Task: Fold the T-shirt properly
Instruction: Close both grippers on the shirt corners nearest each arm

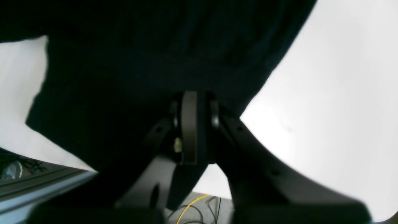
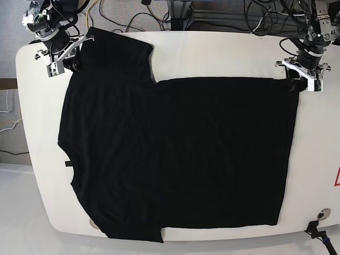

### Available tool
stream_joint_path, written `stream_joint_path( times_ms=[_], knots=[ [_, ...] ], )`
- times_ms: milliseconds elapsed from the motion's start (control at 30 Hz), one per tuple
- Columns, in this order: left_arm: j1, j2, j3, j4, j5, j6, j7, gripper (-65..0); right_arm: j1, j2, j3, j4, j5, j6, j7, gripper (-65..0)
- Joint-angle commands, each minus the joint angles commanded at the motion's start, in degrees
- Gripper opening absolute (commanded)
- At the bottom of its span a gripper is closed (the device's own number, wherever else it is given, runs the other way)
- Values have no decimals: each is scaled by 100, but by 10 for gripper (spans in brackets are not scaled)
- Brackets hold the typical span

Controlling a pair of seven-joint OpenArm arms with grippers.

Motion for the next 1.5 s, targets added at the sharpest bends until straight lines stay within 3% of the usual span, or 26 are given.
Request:
stream_joint_path(
  times_ms=[133,267,367,667,700,1033,1500],
  knots=[
    [-16,-13,-19,-218,27,12,-36,-424,50,-1,0,-63,23,2,-23,-549],
    [-61,-21,-47,-469,26,-5,-34,-418,33,-13,-49,-106,7,18,-56,-428],
    [-91,-26,-51,-591,33,9,-36,-417,38,-4,-126,-117,11,6,-52,-385],
    [-142,-8,-86,-816,22,23,-61,-410,33,4,-335,-226,-89,-27,-60,-377],
    [-135,35,-9,-730,50,-32,47,-420,4,-37,-274,-213,-29,60,-41,-378],
    [-599,210,-764,-1079,-565,-398,384,-415,-15,-44,-304,-216,-7,53,-31,-378],
    [-678,207,-640,-1333,-518,-401,279,-421,-21,-49,-336,-228,-10,58,0,-379]
  ],
)
